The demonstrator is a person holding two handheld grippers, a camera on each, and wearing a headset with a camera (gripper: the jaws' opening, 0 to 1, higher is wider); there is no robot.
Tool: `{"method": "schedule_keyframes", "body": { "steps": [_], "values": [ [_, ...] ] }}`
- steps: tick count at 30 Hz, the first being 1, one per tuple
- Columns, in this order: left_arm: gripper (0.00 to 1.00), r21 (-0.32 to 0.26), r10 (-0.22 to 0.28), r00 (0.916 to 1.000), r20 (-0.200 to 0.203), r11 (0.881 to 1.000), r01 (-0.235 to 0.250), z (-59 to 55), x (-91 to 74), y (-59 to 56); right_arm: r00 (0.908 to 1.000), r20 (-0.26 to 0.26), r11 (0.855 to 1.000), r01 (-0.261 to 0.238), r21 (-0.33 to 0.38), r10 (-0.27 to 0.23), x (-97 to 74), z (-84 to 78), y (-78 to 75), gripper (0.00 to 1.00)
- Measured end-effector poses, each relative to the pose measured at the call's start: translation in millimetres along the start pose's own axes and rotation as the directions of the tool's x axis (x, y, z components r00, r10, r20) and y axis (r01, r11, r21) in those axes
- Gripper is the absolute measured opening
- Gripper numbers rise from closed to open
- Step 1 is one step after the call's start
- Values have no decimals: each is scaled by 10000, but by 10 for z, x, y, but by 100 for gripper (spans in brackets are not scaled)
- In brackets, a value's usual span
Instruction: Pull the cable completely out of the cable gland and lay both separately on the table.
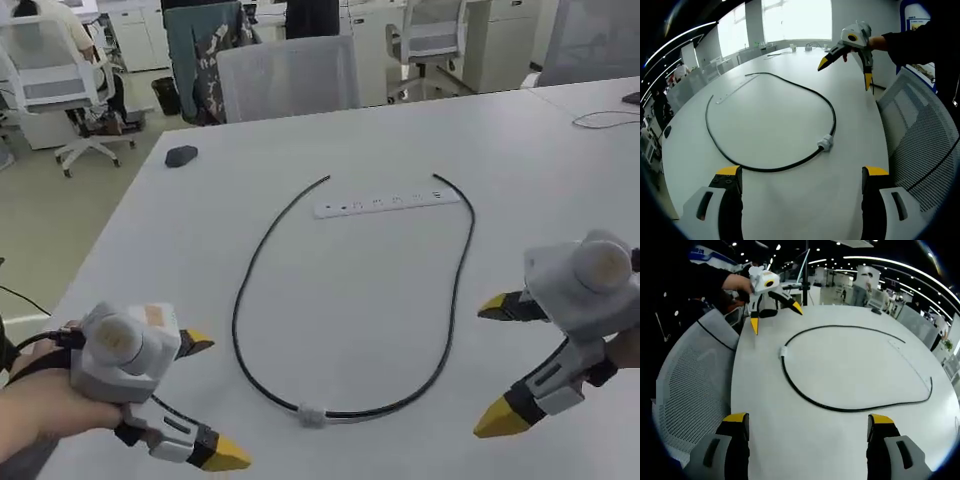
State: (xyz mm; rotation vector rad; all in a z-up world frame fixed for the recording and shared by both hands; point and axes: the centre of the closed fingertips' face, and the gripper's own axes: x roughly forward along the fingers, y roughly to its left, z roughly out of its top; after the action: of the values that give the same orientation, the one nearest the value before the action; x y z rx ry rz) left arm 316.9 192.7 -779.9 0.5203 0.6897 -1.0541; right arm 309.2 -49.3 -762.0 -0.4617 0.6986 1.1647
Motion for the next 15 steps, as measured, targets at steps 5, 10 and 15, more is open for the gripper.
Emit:
{"method": "schedule_keyframes", "body": {
  "steps": [5, 10, 15],
  "values": [
    [99, -60, 14, 9999, -158, 10000, -15, -46, -29, 14, 10000, -79, 10000, -29, 7, 29, 17, -26, -1, 99],
    [99, -50, 27, 9999, -109, 10000, -28, -30, -51, 25, 10000, -57, 10000, -65, -6, 65, 18, -8, -6, 99],
    [99, 568, 144, 9989, 456, 9982, -170, 121, -84, 15, 9999, -107, 9999, 31, -137, -33, 16, -7, -21, 99]
  ]
}}
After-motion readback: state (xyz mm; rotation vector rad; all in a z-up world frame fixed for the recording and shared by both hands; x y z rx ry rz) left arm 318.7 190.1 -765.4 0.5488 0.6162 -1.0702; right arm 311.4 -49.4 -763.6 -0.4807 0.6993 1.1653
